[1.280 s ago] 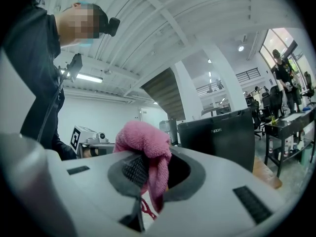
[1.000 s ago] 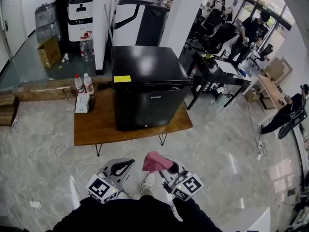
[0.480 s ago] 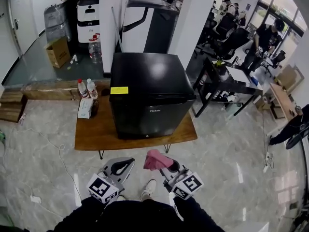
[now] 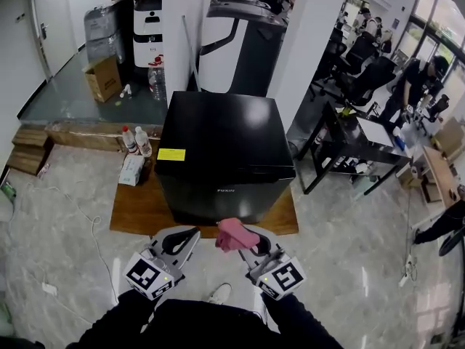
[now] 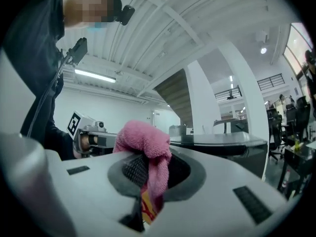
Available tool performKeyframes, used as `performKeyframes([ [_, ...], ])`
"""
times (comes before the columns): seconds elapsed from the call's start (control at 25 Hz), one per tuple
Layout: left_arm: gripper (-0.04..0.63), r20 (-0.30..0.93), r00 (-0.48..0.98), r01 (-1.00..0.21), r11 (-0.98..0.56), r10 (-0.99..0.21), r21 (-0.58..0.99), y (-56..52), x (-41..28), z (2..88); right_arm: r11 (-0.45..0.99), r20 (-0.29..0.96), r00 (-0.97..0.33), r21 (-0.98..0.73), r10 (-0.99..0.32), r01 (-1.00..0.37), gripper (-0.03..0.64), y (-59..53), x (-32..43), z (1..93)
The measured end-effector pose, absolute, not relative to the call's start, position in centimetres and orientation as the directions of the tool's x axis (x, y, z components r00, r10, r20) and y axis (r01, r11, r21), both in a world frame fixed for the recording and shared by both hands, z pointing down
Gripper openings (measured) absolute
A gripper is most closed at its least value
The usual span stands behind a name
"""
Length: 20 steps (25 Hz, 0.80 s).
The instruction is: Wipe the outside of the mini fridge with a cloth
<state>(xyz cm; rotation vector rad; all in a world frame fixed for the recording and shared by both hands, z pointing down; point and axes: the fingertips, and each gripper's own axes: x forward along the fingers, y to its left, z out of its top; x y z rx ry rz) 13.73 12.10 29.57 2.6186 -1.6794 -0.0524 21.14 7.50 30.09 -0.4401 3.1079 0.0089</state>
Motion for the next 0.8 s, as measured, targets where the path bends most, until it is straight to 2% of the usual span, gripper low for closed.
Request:
performKeyframes([
  [0.36, 0.006, -0.07, 0.28, -0.959, -0.276, -0.958, -0.057, 6.9, 12.2, 22.7, 0.96, 0.028, -0.98, 0.206, -0.199, -0.189, 0.051, 2.1, 19.2, 24.7],
  [0.8, 0.005, -0.111, 0.136, -0.985, -0.122, -0.985, -0.125, 2.4, 2.4, 18.1, 0.929, 0.083, -0.978, 0.336, -0.192, -0.153, 0.051, -4.1, 10.0, 19.7],
])
